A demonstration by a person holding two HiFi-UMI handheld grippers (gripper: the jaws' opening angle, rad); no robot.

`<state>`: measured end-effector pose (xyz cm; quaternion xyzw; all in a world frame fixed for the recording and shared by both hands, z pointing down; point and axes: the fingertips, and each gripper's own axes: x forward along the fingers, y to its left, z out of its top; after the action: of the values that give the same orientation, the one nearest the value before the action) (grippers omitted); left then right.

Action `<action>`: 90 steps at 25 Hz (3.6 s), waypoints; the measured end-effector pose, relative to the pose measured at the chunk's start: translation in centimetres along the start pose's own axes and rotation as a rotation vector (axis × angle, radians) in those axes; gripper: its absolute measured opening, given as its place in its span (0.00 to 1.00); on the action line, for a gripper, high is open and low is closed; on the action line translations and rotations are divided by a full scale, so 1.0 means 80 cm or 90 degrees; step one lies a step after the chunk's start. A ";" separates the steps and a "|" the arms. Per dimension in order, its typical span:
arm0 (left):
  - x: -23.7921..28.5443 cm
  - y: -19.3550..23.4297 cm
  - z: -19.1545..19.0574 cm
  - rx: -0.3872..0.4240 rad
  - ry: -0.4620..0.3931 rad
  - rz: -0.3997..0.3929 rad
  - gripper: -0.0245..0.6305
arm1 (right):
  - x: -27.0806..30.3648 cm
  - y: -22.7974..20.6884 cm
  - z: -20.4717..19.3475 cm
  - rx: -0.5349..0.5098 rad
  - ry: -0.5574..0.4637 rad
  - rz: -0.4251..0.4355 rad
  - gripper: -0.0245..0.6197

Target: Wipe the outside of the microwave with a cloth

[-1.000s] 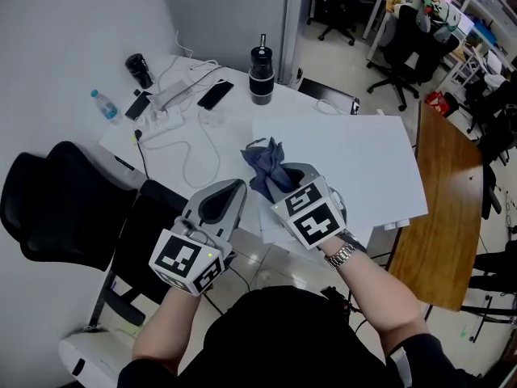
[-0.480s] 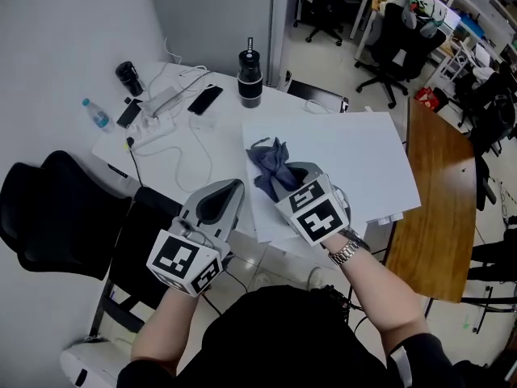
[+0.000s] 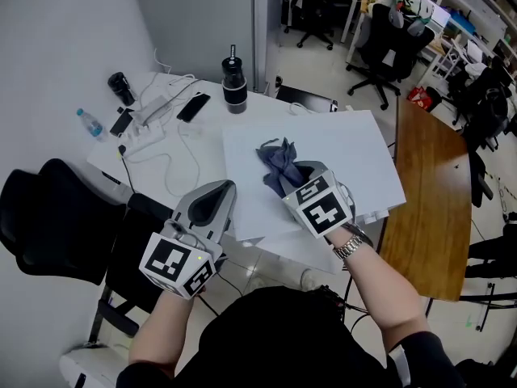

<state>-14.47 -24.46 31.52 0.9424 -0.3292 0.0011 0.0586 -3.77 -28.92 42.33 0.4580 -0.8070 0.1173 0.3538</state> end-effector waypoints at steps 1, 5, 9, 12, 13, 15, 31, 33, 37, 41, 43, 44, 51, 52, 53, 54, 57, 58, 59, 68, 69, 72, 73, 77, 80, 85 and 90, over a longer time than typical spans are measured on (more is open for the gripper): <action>0.003 -0.005 0.002 0.002 -0.001 0.001 0.04 | -0.003 -0.007 -0.004 0.001 0.000 -0.003 0.15; 0.015 -0.027 0.008 0.010 -0.003 0.002 0.04 | -0.016 -0.034 -0.023 0.006 0.003 -0.012 0.15; 0.031 -0.049 0.014 0.019 -0.001 0.002 0.04 | -0.029 -0.067 -0.040 0.014 0.005 -0.022 0.15; 0.046 -0.065 0.016 0.022 0.000 0.001 0.04 | -0.040 -0.090 -0.053 0.019 0.008 -0.026 0.15; 0.052 -0.070 0.016 0.023 0.000 0.000 0.04 | -0.043 -0.097 -0.058 0.019 0.008 -0.027 0.15; 0.061 -0.082 0.016 0.025 0.001 -0.002 0.04 | -0.049 -0.110 -0.067 0.020 0.009 -0.030 0.15; 0.141 -0.162 0.009 0.031 0.027 -0.011 0.04 | -0.095 -0.219 -0.125 0.036 0.005 -0.045 0.15; 0.151 -0.172 0.007 0.035 0.033 -0.012 0.04 | -0.099 -0.231 -0.131 0.041 0.000 -0.045 0.15; 0.168 -0.187 0.003 0.042 0.046 -0.017 0.04 | -0.106 -0.250 -0.142 0.054 -0.014 -0.043 0.15; 0.185 -0.203 -0.004 0.047 0.062 -0.020 0.04 | -0.114 -0.269 -0.152 0.067 -0.035 -0.038 0.15; 0.195 -0.211 -0.007 0.049 0.069 -0.022 0.04 | -0.117 -0.282 -0.157 0.074 -0.051 -0.036 0.15; 0.199 -0.215 -0.008 0.050 0.073 -0.023 0.04 | -0.119 -0.289 -0.160 0.080 -0.061 -0.034 0.15; 0.224 -0.239 -0.023 0.058 0.105 -0.019 0.04 | -0.133 -0.324 -0.182 0.146 -0.123 0.004 0.15; 0.227 -0.241 -0.024 0.059 0.108 -0.018 0.04 | -0.134 -0.330 -0.186 0.158 -0.131 0.007 0.15; 0.230 -0.244 -0.025 0.061 0.110 -0.018 0.04 | -0.135 -0.336 -0.191 0.170 -0.138 0.010 0.15; 0.232 -0.247 -0.026 0.062 0.112 -0.017 0.04 | -0.135 -0.342 -0.196 0.181 -0.144 0.013 0.15; 0.241 -0.257 -0.027 0.065 0.120 -0.016 0.04 | -0.134 -0.352 -0.209 0.212 -0.170 0.036 0.15; 0.244 -0.261 -0.028 0.066 0.124 -0.017 0.04 | -0.133 -0.354 -0.211 0.218 -0.180 0.043 0.15; 0.248 -0.264 -0.029 0.066 0.127 -0.018 0.04 | -0.132 -0.355 -0.213 0.224 -0.190 0.049 0.15; 0.267 -0.295 -0.044 0.071 0.164 -0.016 0.04 | -0.119 -0.362 -0.247 0.327 -0.269 0.126 0.14; 0.268 -0.298 -0.046 0.072 0.166 -0.015 0.04 | -0.115 -0.362 -0.252 0.335 -0.270 0.131 0.14; 0.271 -0.304 -0.050 0.072 0.173 -0.013 0.04 | -0.103 -0.360 -0.265 0.354 -0.267 0.143 0.14; 0.271 -0.305 -0.051 0.072 0.176 -0.012 0.04 | -0.098 -0.360 -0.270 0.361 -0.266 0.145 0.14; 0.270 -0.309 -0.055 0.072 0.183 -0.010 0.04 | -0.081 -0.358 -0.287 0.375 -0.253 0.148 0.14; 0.270 -0.311 -0.059 0.070 0.188 -0.007 0.04 | -0.065 -0.356 -0.304 0.380 -0.233 0.147 0.14; 0.267 -0.313 -0.066 0.069 0.195 0.001 0.04 | -0.039 -0.351 -0.329 0.385 -0.204 0.146 0.14; 0.261 -0.314 -0.071 0.068 0.203 0.011 0.04 | -0.016 -0.349 -0.350 0.385 -0.174 0.141 0.14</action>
<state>17.69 -17.29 35.24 0.9292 -0.3233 0.1687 0.0602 32.64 -29.14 57.94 0.4634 -0.8204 0.3262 0.0763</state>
